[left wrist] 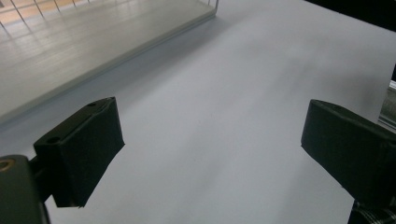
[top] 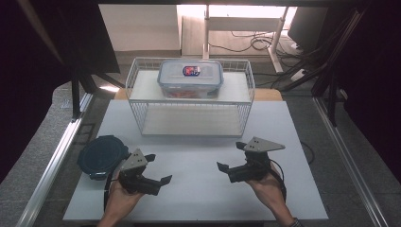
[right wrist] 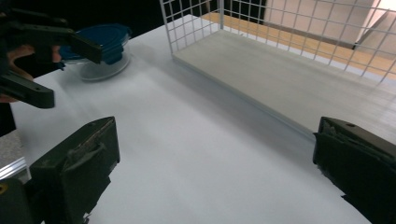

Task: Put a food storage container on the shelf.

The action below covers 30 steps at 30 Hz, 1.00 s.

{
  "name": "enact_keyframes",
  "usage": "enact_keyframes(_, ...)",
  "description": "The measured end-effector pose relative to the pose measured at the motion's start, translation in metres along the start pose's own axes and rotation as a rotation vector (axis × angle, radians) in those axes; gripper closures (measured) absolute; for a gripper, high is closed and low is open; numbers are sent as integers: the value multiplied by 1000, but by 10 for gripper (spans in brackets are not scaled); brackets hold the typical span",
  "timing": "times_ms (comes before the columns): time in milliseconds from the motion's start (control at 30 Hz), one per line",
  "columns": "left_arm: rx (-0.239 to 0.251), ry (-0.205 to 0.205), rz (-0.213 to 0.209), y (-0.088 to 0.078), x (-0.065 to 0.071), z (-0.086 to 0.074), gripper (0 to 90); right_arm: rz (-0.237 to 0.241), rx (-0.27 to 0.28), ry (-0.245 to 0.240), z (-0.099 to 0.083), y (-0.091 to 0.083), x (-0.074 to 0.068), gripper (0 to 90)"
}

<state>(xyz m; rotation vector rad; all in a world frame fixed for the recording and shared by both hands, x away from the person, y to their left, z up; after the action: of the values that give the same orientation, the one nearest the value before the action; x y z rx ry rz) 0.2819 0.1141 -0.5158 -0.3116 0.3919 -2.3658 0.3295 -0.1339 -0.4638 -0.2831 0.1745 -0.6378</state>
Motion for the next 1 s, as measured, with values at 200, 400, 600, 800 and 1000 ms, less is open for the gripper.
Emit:
enact_keyframes(200, -7, 9, 3, 2, 9, -17, 35, 18, 13, 65, -22, -7, -9, 10)
enact_keyframes(400, 1, -8, 8, -5, 11, -28, 30, -5, 4, 54, -41, -16, -15, 14)
enact_keyframes(600, -8, -17, 23, -10, 10, -41, 31, -22, -4, 11, -53, -22, -17, 15)
enact_keyframes(800, -52, -3, 21, -10, 13, -54, 29, -23, -36, 3, -67, -21, -17, 15)
enact_keyframes(1000, -111, 14, 29, -7, 13, -64, 27, -14, -105, -23, -83, -16, -21, 16)
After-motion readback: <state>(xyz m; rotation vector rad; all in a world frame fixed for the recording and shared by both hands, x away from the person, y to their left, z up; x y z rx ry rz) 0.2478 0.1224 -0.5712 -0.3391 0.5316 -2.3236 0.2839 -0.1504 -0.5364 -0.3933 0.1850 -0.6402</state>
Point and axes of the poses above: each handheld gripper's, and its own axes: y roughly forward along the jaws, z roughly out of its top, x roughly to its right, the point moved 8 cm from there along y, roughly forward along the jaws, and after that the axes turned 10 degrees about x, right-handed, at the moved point
